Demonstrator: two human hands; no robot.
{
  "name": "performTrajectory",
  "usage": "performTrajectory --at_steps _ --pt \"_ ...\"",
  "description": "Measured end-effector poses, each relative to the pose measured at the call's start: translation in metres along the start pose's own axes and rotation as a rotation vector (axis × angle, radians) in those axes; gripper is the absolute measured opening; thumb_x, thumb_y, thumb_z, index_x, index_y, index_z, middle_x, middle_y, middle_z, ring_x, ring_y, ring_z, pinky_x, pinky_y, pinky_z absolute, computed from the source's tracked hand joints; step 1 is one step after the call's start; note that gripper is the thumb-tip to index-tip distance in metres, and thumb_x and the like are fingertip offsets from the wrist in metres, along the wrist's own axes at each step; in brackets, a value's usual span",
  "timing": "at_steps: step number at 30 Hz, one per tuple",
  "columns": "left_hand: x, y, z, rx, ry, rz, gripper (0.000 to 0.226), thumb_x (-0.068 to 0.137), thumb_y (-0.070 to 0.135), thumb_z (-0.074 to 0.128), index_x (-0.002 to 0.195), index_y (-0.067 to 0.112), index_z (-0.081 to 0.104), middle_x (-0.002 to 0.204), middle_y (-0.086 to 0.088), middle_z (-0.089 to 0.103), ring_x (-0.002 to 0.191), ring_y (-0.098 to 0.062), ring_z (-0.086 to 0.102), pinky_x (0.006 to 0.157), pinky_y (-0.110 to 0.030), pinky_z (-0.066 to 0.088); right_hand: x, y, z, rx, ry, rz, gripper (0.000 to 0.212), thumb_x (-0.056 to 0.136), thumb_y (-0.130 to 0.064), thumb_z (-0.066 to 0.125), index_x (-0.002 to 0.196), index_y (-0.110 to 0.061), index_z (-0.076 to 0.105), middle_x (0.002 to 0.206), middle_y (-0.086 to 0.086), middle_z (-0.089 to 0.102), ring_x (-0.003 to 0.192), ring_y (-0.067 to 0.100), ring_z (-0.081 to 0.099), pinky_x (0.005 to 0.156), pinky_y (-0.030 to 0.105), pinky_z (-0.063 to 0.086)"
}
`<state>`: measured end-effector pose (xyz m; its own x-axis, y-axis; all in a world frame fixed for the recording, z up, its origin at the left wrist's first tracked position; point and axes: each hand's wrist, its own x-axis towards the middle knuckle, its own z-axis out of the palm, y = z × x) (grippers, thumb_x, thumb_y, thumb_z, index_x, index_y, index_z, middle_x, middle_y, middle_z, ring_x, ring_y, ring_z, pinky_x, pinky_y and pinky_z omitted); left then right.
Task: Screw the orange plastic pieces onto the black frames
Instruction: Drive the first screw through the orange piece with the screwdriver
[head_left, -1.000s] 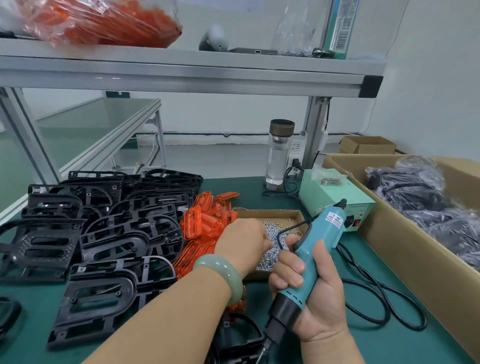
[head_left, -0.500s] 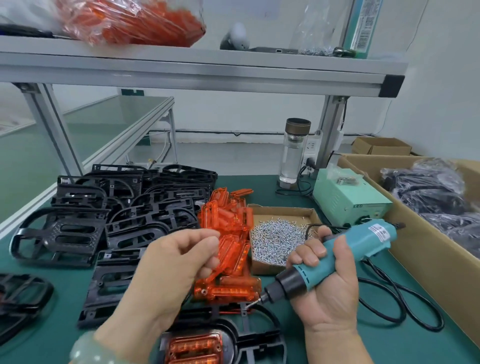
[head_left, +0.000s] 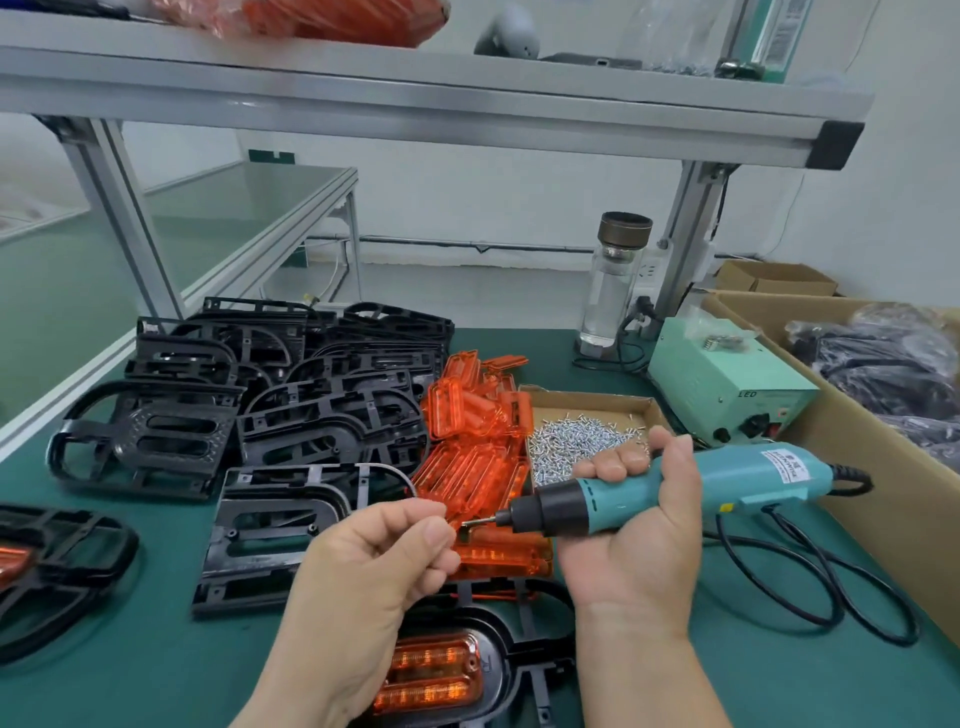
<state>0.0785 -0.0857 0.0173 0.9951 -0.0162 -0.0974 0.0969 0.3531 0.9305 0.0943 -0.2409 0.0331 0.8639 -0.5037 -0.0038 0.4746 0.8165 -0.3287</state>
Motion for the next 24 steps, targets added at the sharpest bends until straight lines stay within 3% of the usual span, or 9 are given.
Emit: performTrajectory --at_steps 5,9,19,24 --pt "-0.0006 0.0008 0.0031 -0.014 -0.067 -0.037 0.017 0.068 0.025 0.064 0.077 0.017 0.076 0.067 -0.008 0.068 0.054 -0.012 0.061 0.046 -0.016 0.049 0.0005 0.0028 -0.0029 0.004 0.001 0.005 0.016 0.079 -0.033 0.064 0.086 -0.023 0.055 0.061 -0.01 0.048 0.049 0.006 0.047 0.056 0.02 0.047" --pt "-0.001 -0.0021 0.0007 -0.074 -0.083 -0.125 0.019 0.071 0.02 0.062 0.077 0.006 0.074 0.068 -0.013 0.068 0.053 -0.012 0.061 0.044 -0.016 0.049 0.0013 -0.0005 -0.0035 -0.007 -0.018 -0.011 0.016 0.08 -0.036 0.062 0.085 -0.023 0.054 0.062 -0.01 0.046 0.05 0.005 0.046 0.056 0.02 0.047" --pt "-0.001 -0.0033 0.002 -0.122 -0.195 -0.232 0.026 0.072 0.016 0.06 0.092 -0.001 0.065 0.066 -0.011 0.065 0.051 -0.011 0.06 0.042 -0.014 0.048 -0.0003 -0.0032 -0.0036 -0.02 -0.038 -0.017 0.02 0.079 -0.037 0.062 0.088 -0.023 0.052 0.062 -0.01 0.046 0.05 0.005 0.046 0.056 0.02 0.044" --pt "-0.0017 -0.0042 0.0029 -0.125 -0.235 -0.222 0.017 0.072 0.016 0.061 0.078 0.005 0.072 0.065 -0.012 0.064 0.051 -0.013 0.06 0.042 -0.015 0.048 -0.002 -0.0044 -0.0045 -0.039 -0.06 -0.021 0.019 0.081 -0.038 0.06 0.089 -0.023 0.054 0.062 -0.011 0.046 0.049 0.005 0.046 0.055 0.02 0.046"
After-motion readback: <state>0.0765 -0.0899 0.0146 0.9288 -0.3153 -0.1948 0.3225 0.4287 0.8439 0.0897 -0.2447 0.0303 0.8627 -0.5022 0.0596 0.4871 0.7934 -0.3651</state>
